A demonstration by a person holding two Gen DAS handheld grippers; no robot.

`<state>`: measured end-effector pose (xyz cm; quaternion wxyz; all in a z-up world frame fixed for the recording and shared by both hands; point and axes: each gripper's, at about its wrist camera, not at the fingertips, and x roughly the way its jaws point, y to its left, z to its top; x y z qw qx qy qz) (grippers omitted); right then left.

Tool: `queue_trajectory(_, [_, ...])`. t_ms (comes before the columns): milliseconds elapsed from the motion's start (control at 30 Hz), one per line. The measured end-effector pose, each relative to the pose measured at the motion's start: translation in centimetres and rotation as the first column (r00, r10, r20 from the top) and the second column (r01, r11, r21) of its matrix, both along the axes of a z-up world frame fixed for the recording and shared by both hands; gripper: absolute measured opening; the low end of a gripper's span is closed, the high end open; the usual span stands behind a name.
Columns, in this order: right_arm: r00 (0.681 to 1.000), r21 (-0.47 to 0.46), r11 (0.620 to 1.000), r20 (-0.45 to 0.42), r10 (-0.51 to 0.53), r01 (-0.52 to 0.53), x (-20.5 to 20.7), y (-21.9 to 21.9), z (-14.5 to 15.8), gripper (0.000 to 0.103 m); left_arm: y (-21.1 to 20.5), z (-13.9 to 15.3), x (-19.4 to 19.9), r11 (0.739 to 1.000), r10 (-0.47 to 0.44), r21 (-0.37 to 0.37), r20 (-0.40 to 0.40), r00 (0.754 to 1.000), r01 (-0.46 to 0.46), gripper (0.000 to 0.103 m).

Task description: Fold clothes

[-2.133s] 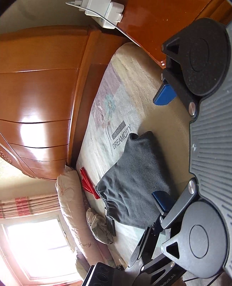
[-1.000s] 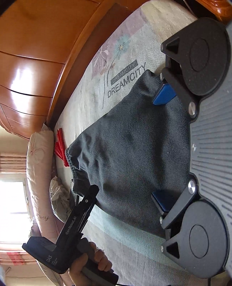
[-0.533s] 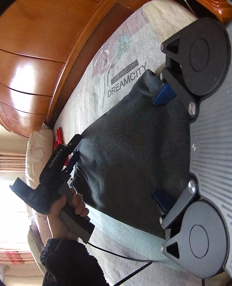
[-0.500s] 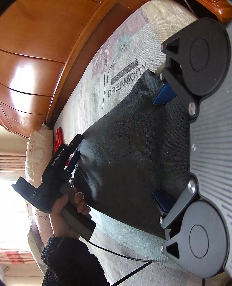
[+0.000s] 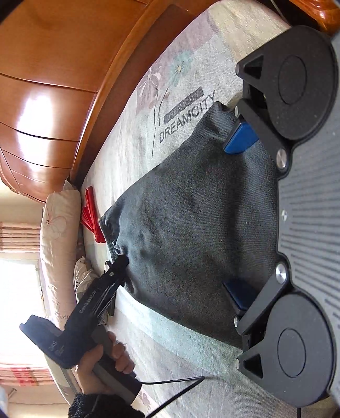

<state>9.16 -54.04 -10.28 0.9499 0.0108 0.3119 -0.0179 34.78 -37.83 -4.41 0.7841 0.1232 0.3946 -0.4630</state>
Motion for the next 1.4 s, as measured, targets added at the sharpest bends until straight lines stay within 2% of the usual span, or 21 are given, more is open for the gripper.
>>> queue_trajectory(167, [0.999, 0.009, 0.999, -0.013, 0.039, -0.039, 0.1, -0.3, 0.5, 0.103, 3.9, 6.1, -4.5, 1.0, 0.015, 0.001, 0.185, 0.983, -0.016, 0.089])
queue_trajectory(267, [0.998, 0.079, 0.995, -0.017, 0.062, -0.061, 0.7, -0.4, 2.3, 0.103, 7.4, 7.8, -8.0, 0.998, 0.046, 0.019, 0.271, 0.961, -0.053, 0.102])
queue_trajectory(333, [0.997, 0.126, 0.989, -0.019, 0.078, -0.075, 1.1, -0.5, 3.6, 0.103, 9.9, 7.6, -10.6, 0.995, 0.079, 0.03, 0.287, 0.955, -0.092, 0.102])
queue_trajectory(433, [0.994, 0.198, 0.974, 0.018, 0.112, -0.114, 2.9, 0.0, 5.9, 0.103, 13.1, 5.6, -14.1, 0.988, 0.122, 0.055, 0.275, 0.954, -0.142, 0.102])
queue_trajectory(533, [0.985, 0.191, 0.968, 0.088, 0.15, -0.165, 6.3, 1.1, 7.4, 0.103, 15.8, 3.3, -16.9, 0.98, 0.161, 0.079, 0.232, 0.959, -0.183, 0.102])
queue_trajectory(567, [0.983, 0.19, 0.966, 0.085, 0.16, -0.174, 7.8, 1.5, 7.5, 0.103, 16.7, 2.6, -17.6, 0.976, 0.182, 0.08, 0.218, 0.959, -0.203, 0.102])
queue_trajectory(667, [0.986, 0.207, 0.964, 0.051, 0.162, -0.169, 12.1, 2.3, 6.8, 0.103, 19.3, 1.4, -19.1, 0.954, 0.282, 0.051, 0.194, 0.94, -0.296, 0.102])
queue_trajectory(767, [0.991, 0.21, 0.972, -0.049, 0.123, -0.11, 16.3, 2.5, 3.8, 0.103, 21.5, 1.1, -19.6, 0.925, 0.37, 0.025, 0.18, 0.912, -0.38, 0.102])
queue_trajectory(833, [0.99, 0.19, 0.977, -0.077, 0.114, -0.097, 17.8, 2.4, 2.1, 0.103, 22.6, 1.0, -19.6, 0.909, 0.406, 0.02, 0.181, 0.896, -0.416, 0.102])
queue_trajectory(933, [0.991, 0.147, 0.985, -0.083, 0.104, -0.091, 18.7, 2.7, 2.4, 0.103, 23.6, 1.1, -19.3, 0.893, 0.439, 0.018, 0.185, 0.879, -0.449, 0.102])
queue_trajectory(1033, [0.994, 0.168, 0.984, -0.08, 0.077, -0.063, 17.8, 2.7, 4.2, 0.103, 24.0, 1.2, -19.3, 0.883, 0.461, -0.005, 0.192, 0.866, -0.469, 0.102])
queue_trajectory(1100, [0.991, 0.21, 0.973, -0.076, 0.109, -0.091, 15.7, 2.8, 5.5, 0.103, 23.9, 1.4, -19.7, 0.882, 0.467, -0.027, 0.194, 0.863, -0.471, 0.102])
queue_trajectory(1167, [0.988, 0.199, 0.973, -0.08, 0.133, -0.115, 12.8, 3.5, 6.1, 0.103, 23.8, 1.5, -20.2, 0.883, 0.466, -0.048, 0.193, 0.863, -0.466, 0.102])
queue_trajectory(1233, [0.985, 0.161, 0.98, -0.102, 0.136, -0.119, 10.0, 4.4, 5.7, 0.103, 23.5, 1.4, -20.9, 0.888, 0.458, -0.057, 0.194, 0.867, -0.456, 0.102])
queue_trajectory(1400, [0.98, 0.046, 0.991, -0.15, 0.129, -0.123, 6.1, 6.4, 1.7, 0.103, 22.8, 1.0, -22.7, 0.904, 0.426, -0.063, 0.171, 0.888, -0.422, 0.102])
